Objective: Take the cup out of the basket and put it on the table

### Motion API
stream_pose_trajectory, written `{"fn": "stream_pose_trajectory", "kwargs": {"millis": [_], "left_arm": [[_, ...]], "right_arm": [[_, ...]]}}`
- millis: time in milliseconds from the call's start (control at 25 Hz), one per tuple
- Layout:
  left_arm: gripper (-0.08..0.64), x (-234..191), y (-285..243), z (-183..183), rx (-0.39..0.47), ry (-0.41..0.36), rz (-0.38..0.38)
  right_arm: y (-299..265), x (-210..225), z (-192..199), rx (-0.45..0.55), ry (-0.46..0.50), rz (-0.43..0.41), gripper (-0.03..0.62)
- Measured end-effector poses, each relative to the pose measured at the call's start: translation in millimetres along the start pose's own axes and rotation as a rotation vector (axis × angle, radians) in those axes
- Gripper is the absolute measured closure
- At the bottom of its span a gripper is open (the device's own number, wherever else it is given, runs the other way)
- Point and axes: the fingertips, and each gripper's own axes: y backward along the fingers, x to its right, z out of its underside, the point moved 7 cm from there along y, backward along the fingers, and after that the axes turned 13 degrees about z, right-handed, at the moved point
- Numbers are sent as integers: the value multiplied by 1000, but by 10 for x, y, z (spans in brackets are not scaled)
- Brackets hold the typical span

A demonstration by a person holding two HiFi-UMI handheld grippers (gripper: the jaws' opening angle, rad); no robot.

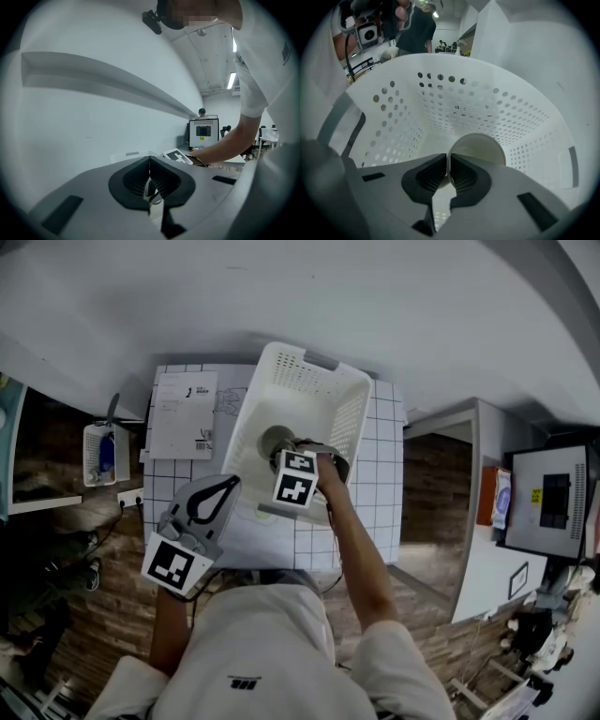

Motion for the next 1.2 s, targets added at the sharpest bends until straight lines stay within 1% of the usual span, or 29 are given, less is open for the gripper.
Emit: {"fn": "stream_pose_trajectory", "kwargs": {"millis": [560,1200], "left_arm": [[551,195,99,-59,11,-32,51],[551,482,61,-98,23,-85,156]], "right_arm": [[563,23,-91,42,-30,92,557],[1214,-128,6,80,-107,200,557]]}}
